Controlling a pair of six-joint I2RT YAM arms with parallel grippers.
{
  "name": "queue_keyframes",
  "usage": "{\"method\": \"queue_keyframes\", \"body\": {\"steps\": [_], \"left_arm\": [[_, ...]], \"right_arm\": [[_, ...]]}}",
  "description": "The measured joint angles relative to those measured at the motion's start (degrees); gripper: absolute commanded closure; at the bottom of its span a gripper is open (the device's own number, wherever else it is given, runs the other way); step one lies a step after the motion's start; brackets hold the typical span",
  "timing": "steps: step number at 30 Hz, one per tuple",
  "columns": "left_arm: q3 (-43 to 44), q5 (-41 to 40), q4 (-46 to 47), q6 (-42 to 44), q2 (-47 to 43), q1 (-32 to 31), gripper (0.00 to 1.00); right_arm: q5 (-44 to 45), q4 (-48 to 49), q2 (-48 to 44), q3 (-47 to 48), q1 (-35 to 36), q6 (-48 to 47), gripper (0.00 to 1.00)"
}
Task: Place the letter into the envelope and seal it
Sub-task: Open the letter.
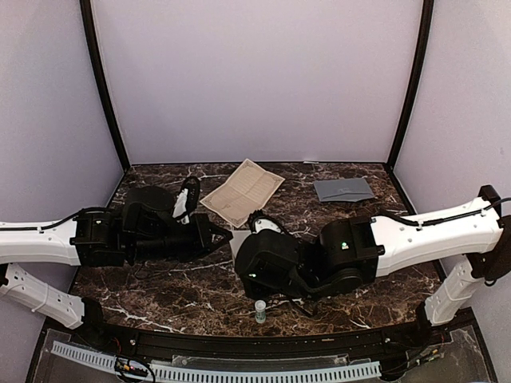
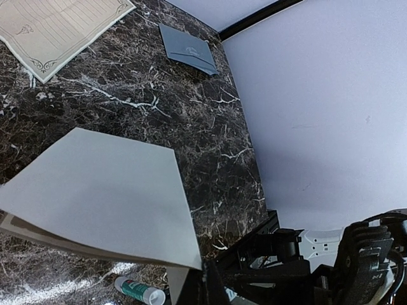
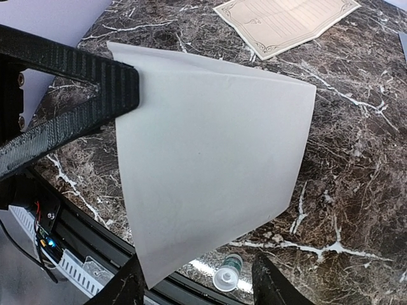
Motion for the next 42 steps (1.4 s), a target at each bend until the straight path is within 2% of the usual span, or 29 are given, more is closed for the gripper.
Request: {"method": "queue_keyframes", "body": {"steps": [11,16,18,21,23,25,26,27,29,35,39,42], "left_arm": [[0.3,0.1,-0.4,0.0,0.2,-0.2,1.00],[0.4,0.5,-0.4,0.0,0.8,-0.3,1.00],[0.4,0.7,-0.4,0.0,1.1,-0.3,1.00],[0.5,1.0,-0.4,0.0,1.3,-0.3,1.00],[0.5,1.1,-0.4,0.0,1.3,-0.3,0.90],[0.5,1.3,-0.3,0.3,1.3,-0.3,0.57],[0.4,1.4,-0.4,0.6,1.2,-0.3,0.51],[0.4,1.4,-0.4,0.8,1.1,-0.3,0.40],[0.4,1.0,-0.7,0.9,0.1,-0.4,0.30],[-1.6,-2.0,-4.5,1.4,-11.2,-0.4,0.15],[-1.1,-3.3,-9.2,3.0,-16.8,-0.4,0.12],[0.5,-2.6,-11.8,4.9,-17.0,-0.4,0.12]], "right_arm": [[2.9,-3.2,2.4,2.1,0.0,1.2,0.58],[4.9,-5.2,3.9,3.3,0.0,1.5,0.66],[6.1,-6.2,4.5,4.3,0.0,2.0,0.75],[7.7,-6.7,4.7,4.9,0.0,2.2,1.00],[8.3,-6.6,4.7,5.0,0.0,1.7,1.00],[8.5,-6.2,4.7,5.0,0.0,1.2,1.00],[8.5,-6.0,4.7,5.0,0.0,0.9,1.00],[8.5,-5.7,4.6,5.0,0.0,0.7,1.00],[8.4,-4.7,4.0,4.5,0.0,-0.1,1.00],[5.8,-0.4,-1.9,-0.5,-0.9,-3.9,1.00],[2.8,2.4,-6.6,-3.0,-2.7,-7.2,1.00],[0.1,4.3,-9.2,-4.2,-4.5,-9.6,1.00]]}}
